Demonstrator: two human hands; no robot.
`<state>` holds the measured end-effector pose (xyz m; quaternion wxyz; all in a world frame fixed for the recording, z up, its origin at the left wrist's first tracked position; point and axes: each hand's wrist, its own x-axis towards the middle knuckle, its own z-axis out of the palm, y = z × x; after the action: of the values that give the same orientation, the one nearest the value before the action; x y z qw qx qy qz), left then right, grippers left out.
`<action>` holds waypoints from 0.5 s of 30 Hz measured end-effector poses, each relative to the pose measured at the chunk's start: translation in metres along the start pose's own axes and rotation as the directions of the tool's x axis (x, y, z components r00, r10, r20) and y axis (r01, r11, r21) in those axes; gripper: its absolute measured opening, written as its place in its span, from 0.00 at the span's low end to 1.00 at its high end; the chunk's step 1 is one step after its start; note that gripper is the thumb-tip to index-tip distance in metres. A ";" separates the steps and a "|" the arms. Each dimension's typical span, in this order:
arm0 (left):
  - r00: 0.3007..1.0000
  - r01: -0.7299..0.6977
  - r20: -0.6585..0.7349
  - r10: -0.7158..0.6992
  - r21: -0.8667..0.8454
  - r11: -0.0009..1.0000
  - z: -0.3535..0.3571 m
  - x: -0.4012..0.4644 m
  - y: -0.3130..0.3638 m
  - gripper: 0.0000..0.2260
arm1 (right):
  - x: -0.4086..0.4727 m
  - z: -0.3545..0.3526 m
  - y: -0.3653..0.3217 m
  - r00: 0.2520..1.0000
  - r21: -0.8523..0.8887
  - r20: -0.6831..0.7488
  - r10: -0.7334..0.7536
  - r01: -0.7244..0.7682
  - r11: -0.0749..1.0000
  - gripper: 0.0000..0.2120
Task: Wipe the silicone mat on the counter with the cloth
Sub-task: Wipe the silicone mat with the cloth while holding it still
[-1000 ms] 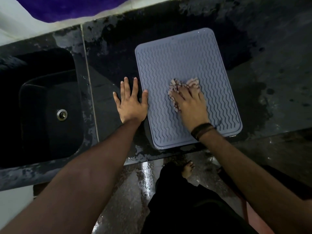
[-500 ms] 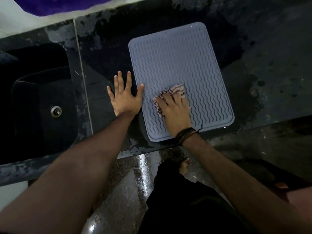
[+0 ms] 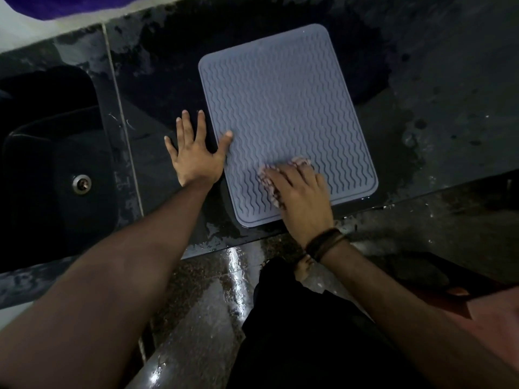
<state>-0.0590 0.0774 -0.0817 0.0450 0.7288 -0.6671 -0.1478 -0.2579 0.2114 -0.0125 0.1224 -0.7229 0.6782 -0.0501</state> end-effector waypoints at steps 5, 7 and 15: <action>1.000 0.005 0.005 -0.005 0.013 1.000 -0.003 -0.001 0.002 0.39 | 0.028 0.014 -0.022 0.994 -0.094 0.089 -0.066 0.075 0.993 0.25; 1.000 0.007 0.013 -0.008 0.009 1.000 -0.004 -0.002 0.002 0.38 | 0.012 0.022 -0.023 0.992 -0.130 0.100 -0.072 0.085 0.988 0.25; 1.000 0.004 0.021 -0.004 0.015 1.000 -0.006 -0.002 0.004 0.37 | -0.043 0.012 -0.010 0.983 -0.094 0.145 -0.117 0.131 0.987 0.25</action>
<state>-0.0612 0.0783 -0.0745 0.0323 0.7289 -0.6670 -0.1507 -0.2484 0.2556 -0.0176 0.1285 -0.7710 0.6232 0.0276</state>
